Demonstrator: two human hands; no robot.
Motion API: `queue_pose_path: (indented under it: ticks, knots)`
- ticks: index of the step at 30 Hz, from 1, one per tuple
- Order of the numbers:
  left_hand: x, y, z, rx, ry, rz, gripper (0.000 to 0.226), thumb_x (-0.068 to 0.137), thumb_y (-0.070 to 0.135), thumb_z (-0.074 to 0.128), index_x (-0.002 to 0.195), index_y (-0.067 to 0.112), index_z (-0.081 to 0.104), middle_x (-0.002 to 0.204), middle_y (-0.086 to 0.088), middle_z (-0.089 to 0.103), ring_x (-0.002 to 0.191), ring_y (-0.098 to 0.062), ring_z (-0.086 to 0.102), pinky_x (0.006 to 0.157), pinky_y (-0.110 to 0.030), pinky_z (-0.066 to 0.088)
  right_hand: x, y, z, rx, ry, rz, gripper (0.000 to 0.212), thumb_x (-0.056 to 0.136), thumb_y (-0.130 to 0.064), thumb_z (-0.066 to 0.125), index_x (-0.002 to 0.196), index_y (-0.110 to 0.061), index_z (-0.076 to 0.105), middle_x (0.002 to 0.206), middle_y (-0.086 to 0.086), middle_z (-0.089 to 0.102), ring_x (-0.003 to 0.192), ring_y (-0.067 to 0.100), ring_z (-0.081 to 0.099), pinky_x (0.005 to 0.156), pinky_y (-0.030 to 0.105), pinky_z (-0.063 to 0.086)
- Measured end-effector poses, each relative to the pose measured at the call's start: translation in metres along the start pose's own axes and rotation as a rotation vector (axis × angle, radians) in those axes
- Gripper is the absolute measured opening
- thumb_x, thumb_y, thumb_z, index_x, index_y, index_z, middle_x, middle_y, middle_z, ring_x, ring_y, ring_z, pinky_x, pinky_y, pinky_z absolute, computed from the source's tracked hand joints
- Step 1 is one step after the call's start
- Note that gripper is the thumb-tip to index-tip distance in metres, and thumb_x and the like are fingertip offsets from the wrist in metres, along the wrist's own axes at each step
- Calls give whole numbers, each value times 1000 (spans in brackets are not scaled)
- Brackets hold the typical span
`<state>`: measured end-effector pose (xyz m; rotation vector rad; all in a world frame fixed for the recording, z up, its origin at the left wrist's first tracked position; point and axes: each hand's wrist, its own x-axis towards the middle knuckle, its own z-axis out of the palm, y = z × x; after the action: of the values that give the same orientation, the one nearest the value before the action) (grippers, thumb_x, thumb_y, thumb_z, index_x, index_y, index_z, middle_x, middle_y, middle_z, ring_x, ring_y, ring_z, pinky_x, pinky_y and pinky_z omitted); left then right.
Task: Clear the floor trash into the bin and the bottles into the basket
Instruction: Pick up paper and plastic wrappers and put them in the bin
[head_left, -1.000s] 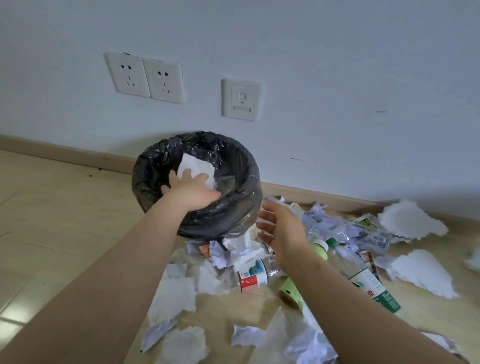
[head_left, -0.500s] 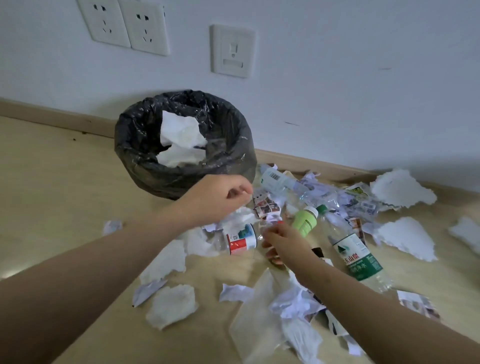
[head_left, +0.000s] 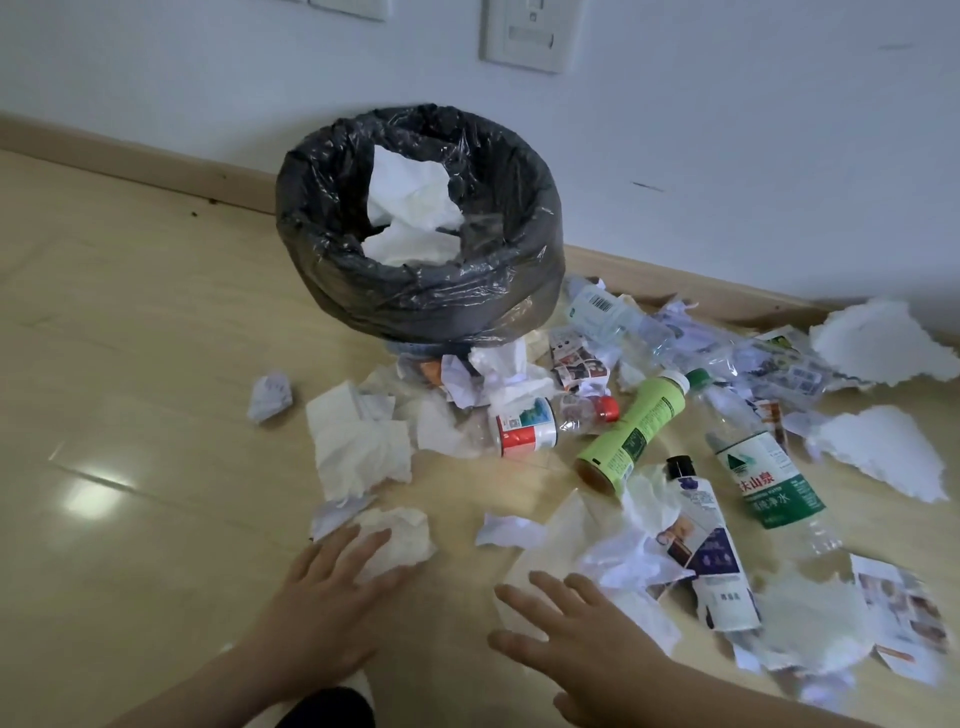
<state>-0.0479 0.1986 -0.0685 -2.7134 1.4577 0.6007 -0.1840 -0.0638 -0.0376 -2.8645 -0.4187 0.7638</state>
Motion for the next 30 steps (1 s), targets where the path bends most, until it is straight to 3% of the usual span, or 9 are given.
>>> queue_pose_path:
  ticks: [5, 9, 11, 13, 15, 17, 20, 24, 30]
  knots:
    - [9, -3, 9, -77, -82, -171, 91, 35, 50, 82, 119, 37, 48, 121, -1, 59, 105, -29, 61, 66, -41, 57, 22, -2, 22, 18, -1, 121, 84, 22, -25, 86, 100, -37, 56, 111, -4, 63, 83, 21, 68, 57, 29, 54]
    - [27, -9, 2, -90, 115, -118, 28, 67, 29, 49, 90, 30, 65, 88, -1, 68, 72, -25, 67, 51, -31, 54, 36, -9, 12, 53, 90, 184, 55, 33, -5, 80, 80, -29, 65, 85, -9, 63, 69, 12, 60, 53, 17, 46]
    - [35, -10, 1, -170, 118, -88, 26, 68, 20, 41, 73, 23, 66, 74, 1, 63, 59, -20, 64, 46, -23, 49, 42, -9, 5, 156, 78, 242, 35, 67, 2, 65, 95, -19, 64, 97, -3, 62, 88, 18, 59, 66, 23, 41]
    - [40, -8, 0, -291, 119, -106, 23, 78, 13, 43, 82, 18, 65, 79, 2, 59, 66, -19, 64, 52, -21, 45, 49, -10, -1, 177, 41, 230, 30, 87, 2, 42, 106, -14, 58, 109, 3, 60, 101, 22, 56, 68, 26, 33]
    - [44, -2, -5, -413, 87, -222, 22, 93, 14, 44, 109, 16, 59, 97, 2, 57, 87, -19, 60, 71, -26, 44, 55, -9, -15, 221, 52, 244, 29, 92, -3, 37, 110, -16, 56, 113, 2, 60, 93, 21, 55, 67, 26, 32]
    - [49, 4, -12, -568, 37, -305, 28, 94, 17, 47, 122, 18, 51, 100, 0, 58, 85, -14, 55, 73, -23, 44, 59, -3, -37, 361, 95, 306, 26, 96, -13, 36, 111, -19, 56, 110, 4, 63, 86, 21, 54, 67, 27, 36]
    - [52, 9, -27, -731, 55, -366, 22, 92, 18, 53, 113, 25, 54, 84, 6, 55, 68, -3, 51, 56, -11, 37, 62, 15, -75, 690, 258, 431, 18, 95, -16, 45, 94, -25, 60, 86, 5, 69, 67, 18, 62, 63, 23, 45]
    - [53, 8, -54, -806, 128, -389, 10, 90, 21, 59, 91, 30, 55, 88, 8, 59, 75, -1, 54, 58, -6, 38, 56, 44, -120, 1051, 514, 611, 15, 95, -13, 50, 84, -23, 57, 58, -1, 54, 46, 10, 47, 43, 16, 40]
    - [74, 30, -94, -916, 209, -241, 40, 82, 30, 70, 114, 33, 45, 114, 10, 50, 109, -9, 50, 76, -8, 35, 35, 64, -144, 1391, 646, 714, 15, 93, -20, 57, 78, -22, 60, 73, 10, 54, 63, 20, 48, 62, 30, 44]
